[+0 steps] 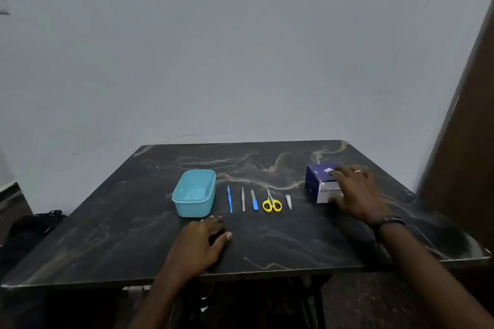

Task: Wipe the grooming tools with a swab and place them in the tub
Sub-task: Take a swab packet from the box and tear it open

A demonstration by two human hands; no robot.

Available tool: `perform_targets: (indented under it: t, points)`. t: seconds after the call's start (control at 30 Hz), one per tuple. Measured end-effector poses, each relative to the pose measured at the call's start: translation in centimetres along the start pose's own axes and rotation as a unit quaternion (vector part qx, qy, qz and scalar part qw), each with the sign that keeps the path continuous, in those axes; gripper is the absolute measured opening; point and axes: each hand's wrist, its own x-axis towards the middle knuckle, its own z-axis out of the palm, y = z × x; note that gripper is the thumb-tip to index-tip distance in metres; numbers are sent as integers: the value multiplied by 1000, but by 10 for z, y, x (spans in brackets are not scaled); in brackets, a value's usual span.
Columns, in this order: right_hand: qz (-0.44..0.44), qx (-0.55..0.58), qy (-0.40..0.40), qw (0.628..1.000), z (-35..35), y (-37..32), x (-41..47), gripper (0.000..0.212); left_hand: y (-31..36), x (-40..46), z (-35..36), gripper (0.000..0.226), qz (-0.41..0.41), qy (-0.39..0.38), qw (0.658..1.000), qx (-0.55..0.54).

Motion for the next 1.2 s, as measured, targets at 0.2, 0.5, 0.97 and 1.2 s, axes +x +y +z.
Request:
perform_targets:
  t: [0.2, 0.5, 0.97, 1.2]
  points:
    - [-45, -65, 14, 997, 9, 5, 6, 50, -6, 2, 3, 37, 4, 17, 1000, -24]
    - [-117, -114, 153, 975, 2, 14, 16, 45, -10, 2, 8, 31, 9, 36, 999, -36]
    - [0, -116, 165, 979, -23, 13, 54, 20, -13, -1, 8, 30, 8, 49, 998, -41]
    - [71, -17, 211, 975, -18, 10, 61, 17, -15, -2, 9, 32, 7, 52, 998, -41]
